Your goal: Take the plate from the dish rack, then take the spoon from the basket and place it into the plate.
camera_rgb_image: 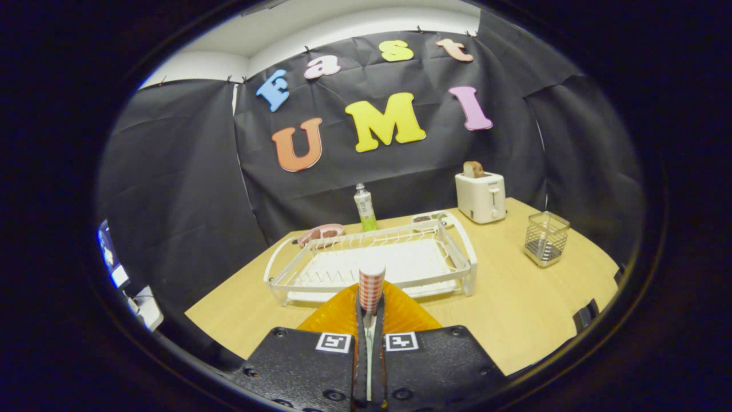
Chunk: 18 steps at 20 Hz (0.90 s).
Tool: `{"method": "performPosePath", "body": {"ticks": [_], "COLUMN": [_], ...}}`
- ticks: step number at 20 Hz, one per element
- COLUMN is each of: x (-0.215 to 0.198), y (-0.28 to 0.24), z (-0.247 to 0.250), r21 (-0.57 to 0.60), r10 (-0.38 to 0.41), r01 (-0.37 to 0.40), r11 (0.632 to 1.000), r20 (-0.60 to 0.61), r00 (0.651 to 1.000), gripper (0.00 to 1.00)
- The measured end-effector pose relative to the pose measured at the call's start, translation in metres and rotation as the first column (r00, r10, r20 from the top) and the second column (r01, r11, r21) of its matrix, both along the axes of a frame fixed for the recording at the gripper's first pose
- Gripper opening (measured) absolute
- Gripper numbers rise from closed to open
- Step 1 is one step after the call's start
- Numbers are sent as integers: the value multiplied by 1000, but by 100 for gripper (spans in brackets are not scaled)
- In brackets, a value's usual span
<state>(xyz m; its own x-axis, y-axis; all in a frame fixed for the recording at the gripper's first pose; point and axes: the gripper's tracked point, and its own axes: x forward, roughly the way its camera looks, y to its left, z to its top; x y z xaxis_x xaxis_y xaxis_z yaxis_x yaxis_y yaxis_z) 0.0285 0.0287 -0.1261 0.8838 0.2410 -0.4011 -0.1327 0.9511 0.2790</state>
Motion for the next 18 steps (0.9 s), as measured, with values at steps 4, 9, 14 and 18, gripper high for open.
{"method": "performPosePath", "body": {"ticks": [4, 9, 14, 18], "x": [1, 5, 16, 28], "y": [17, 22, 0, -16], "z": [-19, -34, -35, -29], "r21": [48, 56, 44, 34], "r10": [23, 55, 12, -40], "r01": [-23, -53, -10, 41], "r11": [999, 997, 999, 999], "r20": [-11, -42, -45, -29], "r00": [1000, 998, 999, 999], "gripper": [8, 15, 45, 73]}}
